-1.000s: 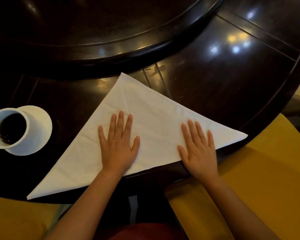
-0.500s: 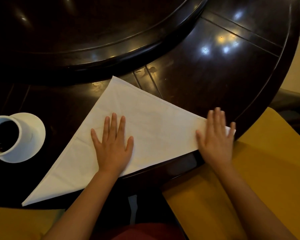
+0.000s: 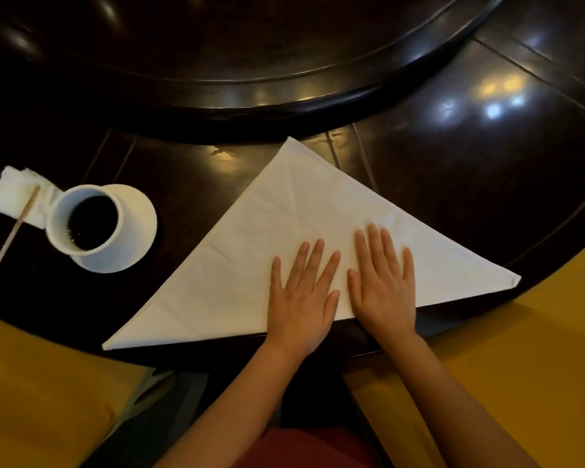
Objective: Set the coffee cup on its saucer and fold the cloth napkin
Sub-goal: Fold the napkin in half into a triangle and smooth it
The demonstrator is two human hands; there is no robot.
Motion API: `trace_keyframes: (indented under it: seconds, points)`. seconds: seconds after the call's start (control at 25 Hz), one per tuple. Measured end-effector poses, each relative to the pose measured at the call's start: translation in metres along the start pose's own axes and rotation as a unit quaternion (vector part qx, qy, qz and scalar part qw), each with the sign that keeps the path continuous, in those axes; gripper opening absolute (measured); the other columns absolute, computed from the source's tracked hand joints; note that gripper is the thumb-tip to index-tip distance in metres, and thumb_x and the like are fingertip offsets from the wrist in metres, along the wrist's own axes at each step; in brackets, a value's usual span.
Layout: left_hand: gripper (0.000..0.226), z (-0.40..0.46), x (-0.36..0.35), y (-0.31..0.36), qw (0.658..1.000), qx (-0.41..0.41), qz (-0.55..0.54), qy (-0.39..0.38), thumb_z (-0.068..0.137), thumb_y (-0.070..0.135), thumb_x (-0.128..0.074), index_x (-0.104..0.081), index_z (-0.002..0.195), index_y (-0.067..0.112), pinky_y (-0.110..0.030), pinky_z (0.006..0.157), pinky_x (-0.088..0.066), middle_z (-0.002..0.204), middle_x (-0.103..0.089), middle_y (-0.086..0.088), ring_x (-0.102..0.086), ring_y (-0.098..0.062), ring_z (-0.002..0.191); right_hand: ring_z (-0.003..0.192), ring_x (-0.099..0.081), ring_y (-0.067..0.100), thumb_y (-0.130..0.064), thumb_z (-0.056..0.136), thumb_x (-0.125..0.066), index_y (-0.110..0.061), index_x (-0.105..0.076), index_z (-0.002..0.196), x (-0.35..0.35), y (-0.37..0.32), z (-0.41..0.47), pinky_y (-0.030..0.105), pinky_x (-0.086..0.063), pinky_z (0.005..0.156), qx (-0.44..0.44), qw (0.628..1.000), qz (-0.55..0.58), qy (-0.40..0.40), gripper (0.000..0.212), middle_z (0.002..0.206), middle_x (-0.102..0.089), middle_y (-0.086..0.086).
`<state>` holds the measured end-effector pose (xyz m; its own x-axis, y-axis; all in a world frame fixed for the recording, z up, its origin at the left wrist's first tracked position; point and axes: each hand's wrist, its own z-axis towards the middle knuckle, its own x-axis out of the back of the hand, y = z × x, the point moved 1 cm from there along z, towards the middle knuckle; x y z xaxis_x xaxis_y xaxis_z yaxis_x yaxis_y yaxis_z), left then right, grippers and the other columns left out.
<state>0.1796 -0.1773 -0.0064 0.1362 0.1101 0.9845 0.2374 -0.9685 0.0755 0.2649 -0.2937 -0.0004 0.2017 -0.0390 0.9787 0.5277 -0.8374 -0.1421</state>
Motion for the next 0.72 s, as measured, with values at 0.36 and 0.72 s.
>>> trace_keyframes:
  seconds: [0.36, 0.72]
  points:
    - [0.062, -0.062, 0.004, -0.121, 0.996, 0.084, -0.03, 0.004, 0.091, 0.047, -0.027, -0.016, 0.148, 0.025, -0.047, 0.111, -0.007, 0.156, -0.013, -0.005, -0.006, -0.021, 0.143, 0.143, 0.001, 0.018, -0.045, 0.093, -0.017, -0.023, -0.003, 0.149, 0.002, 0.0, -0.001, 0.045, 0.001, 0.114, 0.001, 1.0, 0.006, -0.006, 0.062, 0.157, -0.003, 0.003]
    - [0.06, -0.126, 0.005, -0.201, 0.998, 0.052, -0.005, -0.035, 0.097, 0.047, -0.012, -0.006, 0.15, 0.019, -0.037, 0.115, 0.002, 0.158, -0.002, 0.001, -0.003, -0.016, 0.144, 0.143, 0.006, 0.018, -0.045, 0.093, -0.017, -0.022, 0.0, 0.148, 0.002, 0.001, -0.002, 0.049, 0.0, 0.115, 0.012, 1.0, 0.018, -0.013, 0.063, 0.157, 0.001, 0.004]
